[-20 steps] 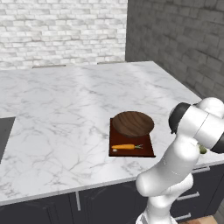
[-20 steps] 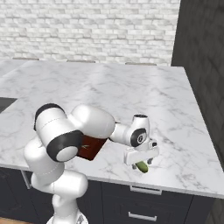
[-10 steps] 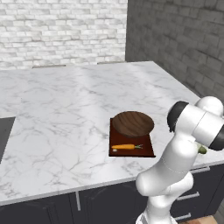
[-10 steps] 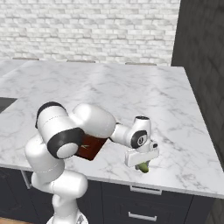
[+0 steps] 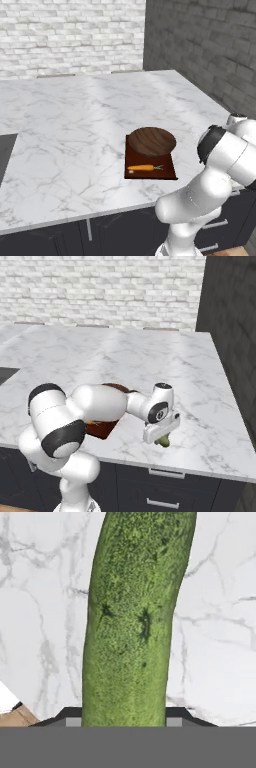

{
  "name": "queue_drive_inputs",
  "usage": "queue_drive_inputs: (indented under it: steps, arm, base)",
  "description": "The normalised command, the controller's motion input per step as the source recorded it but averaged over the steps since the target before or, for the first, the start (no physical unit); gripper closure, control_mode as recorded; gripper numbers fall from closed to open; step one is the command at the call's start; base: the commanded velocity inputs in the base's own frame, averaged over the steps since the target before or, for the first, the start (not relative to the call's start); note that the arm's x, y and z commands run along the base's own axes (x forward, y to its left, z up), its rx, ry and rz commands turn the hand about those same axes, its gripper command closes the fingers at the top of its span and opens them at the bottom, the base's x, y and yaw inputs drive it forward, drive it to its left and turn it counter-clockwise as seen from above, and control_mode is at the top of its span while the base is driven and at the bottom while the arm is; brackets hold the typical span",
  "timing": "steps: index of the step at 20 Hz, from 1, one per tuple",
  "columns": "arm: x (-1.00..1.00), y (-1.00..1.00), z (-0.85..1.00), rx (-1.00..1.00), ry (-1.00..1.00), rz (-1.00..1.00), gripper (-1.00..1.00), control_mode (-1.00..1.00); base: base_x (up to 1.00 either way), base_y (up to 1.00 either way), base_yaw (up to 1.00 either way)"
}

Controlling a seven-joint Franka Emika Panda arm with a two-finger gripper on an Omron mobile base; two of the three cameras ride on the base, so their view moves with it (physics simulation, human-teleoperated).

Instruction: Place the two vegetables and bowl onto the tray for setting up a vegetable dip station.

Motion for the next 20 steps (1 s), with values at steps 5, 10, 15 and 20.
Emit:
queue_drive_inputs:
  steps: [5, 10, 15, 20]
  arm:
    - [-0.19, 0.33, 0.24, 0.00, -0.15, 0.10, 1.00, -1.00]
    - [-0.15, 0.33, 0.20, -0.06, -0.16, 0.07, 1.00, -1.00]
    - [-0.15, 0.32, 0.21, -0.10, -0.14, 0.02, 1.00, -1.00]
    - [-0.08, 0.34, 0.16, -0.06, -0.07, 0.06, 1.00, -1.00]
  base:
    - [0.00, 0.00, 0.00]
    - [0.00, 0.00, 0.00]
    - [0.00, 0.00, 0.00]
    - [0.00, 0.00, 0.00]
